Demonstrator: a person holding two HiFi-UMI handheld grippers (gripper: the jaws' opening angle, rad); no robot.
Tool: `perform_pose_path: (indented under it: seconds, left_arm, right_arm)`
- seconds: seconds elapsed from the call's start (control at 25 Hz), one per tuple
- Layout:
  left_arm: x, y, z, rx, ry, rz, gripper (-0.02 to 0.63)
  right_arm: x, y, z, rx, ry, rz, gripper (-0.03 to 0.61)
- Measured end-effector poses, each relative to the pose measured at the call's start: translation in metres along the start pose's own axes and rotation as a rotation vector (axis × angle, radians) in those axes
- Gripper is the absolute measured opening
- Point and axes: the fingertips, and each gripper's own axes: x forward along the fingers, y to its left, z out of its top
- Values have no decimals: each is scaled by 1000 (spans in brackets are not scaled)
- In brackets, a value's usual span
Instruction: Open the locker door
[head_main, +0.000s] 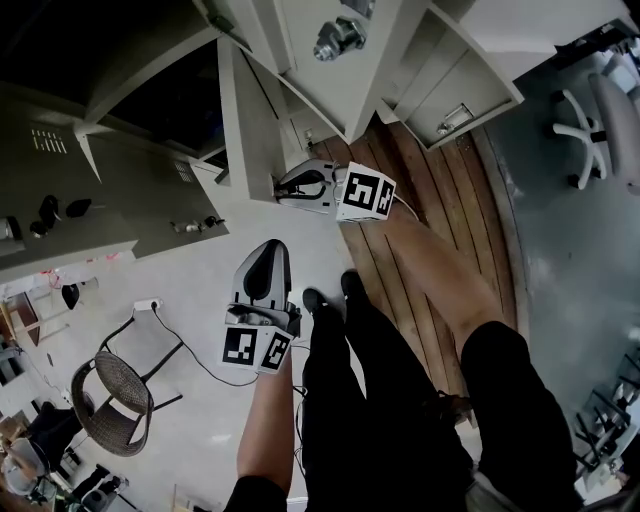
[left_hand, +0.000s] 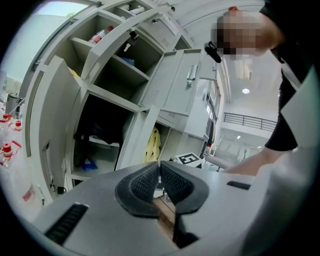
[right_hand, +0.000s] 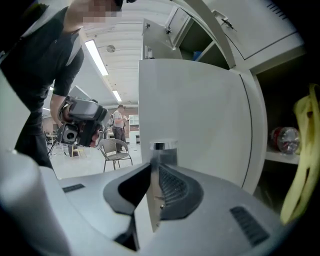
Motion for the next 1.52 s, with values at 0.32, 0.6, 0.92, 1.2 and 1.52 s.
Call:
perform_pose_path:
  seconds: [0.32, 0.6, 0.92, 1.2, 1.52]
  left_arm:
    - [6, -11, -3, 0, 1, -2, 26]
    - [10, -21, -5, -14, -1, -11, 26]
    - [11, -32, -5, -14, 0, -29, 26]
    - [4, -18, 1, -3, -10, -15, 26]
    - [-18, -15, 32, 5, -45, -12, 26]
  right_arm:
    - [-14, -3, -4, 5, -4, 25, 61]
    - [-30, -6, -10, 14, 9, 35, 60]
    - [-63, -24, -14, 79, -30, -102, 49]
    - [-92, -21, 4, 106, -78, -204, 37]
    - [-110, 20, 71, 139, -203, -317, 28]
